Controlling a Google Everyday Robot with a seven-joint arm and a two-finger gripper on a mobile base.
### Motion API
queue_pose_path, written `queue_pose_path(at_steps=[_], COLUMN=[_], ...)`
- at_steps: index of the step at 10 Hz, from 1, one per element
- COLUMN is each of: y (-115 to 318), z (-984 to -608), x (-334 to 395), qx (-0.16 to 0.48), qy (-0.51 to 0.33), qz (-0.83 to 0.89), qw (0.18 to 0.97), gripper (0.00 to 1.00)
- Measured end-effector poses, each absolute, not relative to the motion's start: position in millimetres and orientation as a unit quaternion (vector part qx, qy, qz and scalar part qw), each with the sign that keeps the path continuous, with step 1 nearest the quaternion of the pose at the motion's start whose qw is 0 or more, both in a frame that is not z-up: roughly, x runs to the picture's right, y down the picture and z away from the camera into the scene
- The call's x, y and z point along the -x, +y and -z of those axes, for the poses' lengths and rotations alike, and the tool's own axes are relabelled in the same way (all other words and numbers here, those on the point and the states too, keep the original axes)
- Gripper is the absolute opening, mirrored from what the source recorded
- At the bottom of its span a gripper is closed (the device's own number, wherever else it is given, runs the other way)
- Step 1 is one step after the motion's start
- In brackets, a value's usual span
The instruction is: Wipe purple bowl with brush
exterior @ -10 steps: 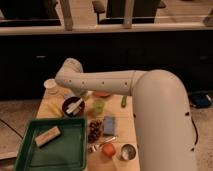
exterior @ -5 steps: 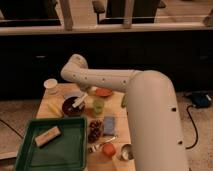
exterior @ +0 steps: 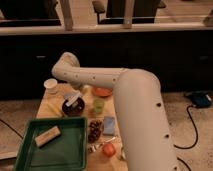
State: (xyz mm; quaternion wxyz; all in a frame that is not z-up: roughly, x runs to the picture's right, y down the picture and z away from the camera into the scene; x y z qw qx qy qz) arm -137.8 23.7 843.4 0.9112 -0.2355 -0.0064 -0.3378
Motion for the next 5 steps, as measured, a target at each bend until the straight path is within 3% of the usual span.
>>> queue_pose_path(at_steps=[5], y=[59.2], z=[-826.8], x=[124.4], qx=[0.235], qy=[-0.023], qz=[0.384], qw=[0.893], gripper=[0.0])
